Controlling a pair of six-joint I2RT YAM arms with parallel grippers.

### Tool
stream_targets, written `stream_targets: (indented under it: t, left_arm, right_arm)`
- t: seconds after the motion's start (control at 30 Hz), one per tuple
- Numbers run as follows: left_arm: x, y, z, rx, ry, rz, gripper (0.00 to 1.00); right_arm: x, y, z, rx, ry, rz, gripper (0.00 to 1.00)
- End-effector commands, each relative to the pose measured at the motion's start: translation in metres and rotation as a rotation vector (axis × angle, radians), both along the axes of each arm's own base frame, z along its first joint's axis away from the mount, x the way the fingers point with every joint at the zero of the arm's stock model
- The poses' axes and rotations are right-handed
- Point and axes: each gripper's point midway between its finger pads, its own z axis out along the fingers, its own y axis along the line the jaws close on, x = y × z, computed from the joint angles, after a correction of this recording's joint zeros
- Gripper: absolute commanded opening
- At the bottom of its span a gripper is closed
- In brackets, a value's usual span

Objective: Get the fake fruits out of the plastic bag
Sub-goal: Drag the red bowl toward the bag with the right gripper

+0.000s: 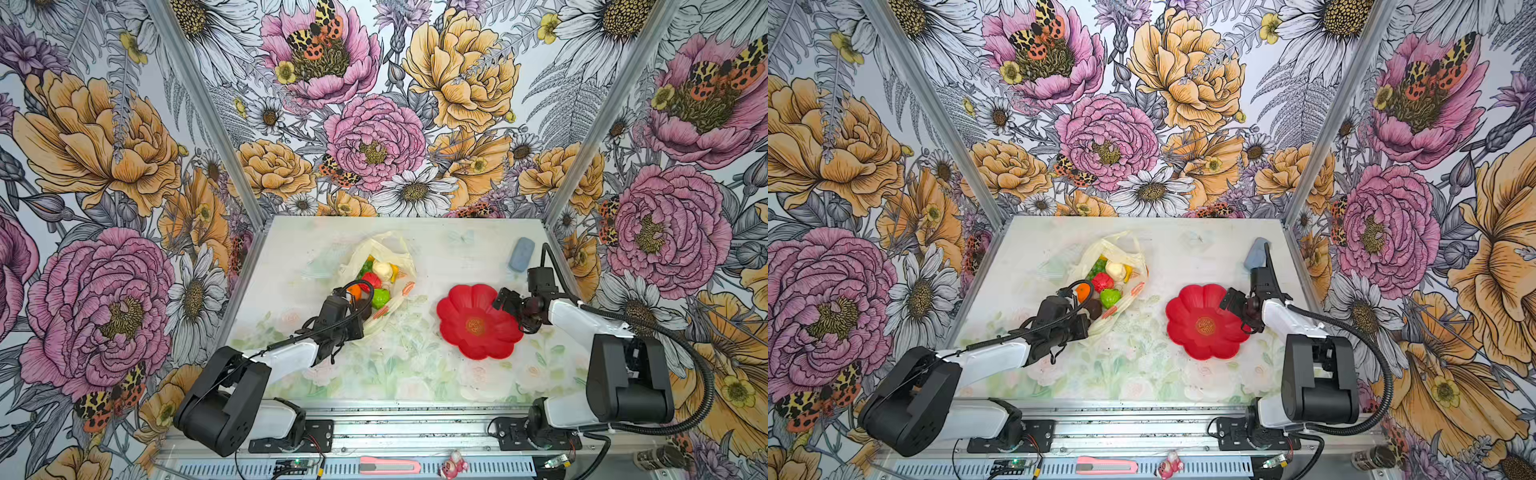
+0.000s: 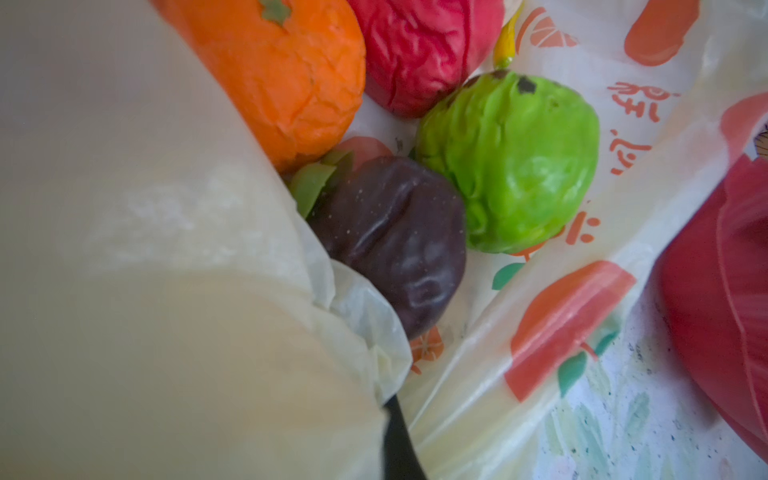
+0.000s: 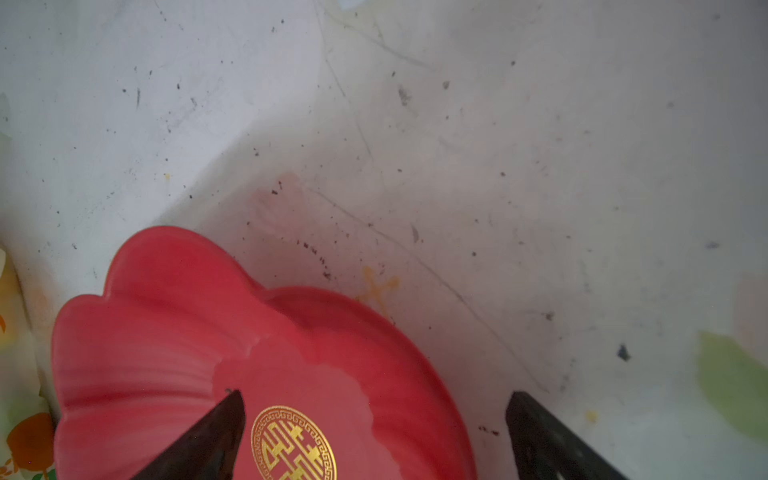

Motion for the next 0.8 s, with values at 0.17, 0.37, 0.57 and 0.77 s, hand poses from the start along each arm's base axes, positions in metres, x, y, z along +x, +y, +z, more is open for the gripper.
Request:
stream_targets:
  t: [0.17, 0.37, 0.57, 0.77]
  left_arm:
    - [0.006, -0.009, 0.007, 0.024, -0.041, -0.022, 0.0]
    - [0.005, -0.006, 0.01, 0.035, -0.052, -0.011, 0.0]
    - [0.005, -0.002, 0.014, 0.028, -0.064, 0.008, 0.0]
    - [0.004, 0.005, 0.014, -0.042, -0.054, 0.029, 0.0]
  right_arm:
    - [0.012, 0.045, 0.001, 0.02, -0.022, 0.107, 0.98]
    - [0.015, 0.075, 0.001, 0.001, -0.022, 0.18, 0.98]
    - [0.014, 0.104, 0.003, -0.024, -0.03, 0.247, 0.98]
    - [0.014, 0.105, 0.006, -0.047, -0.042, 0.244, 0.98]
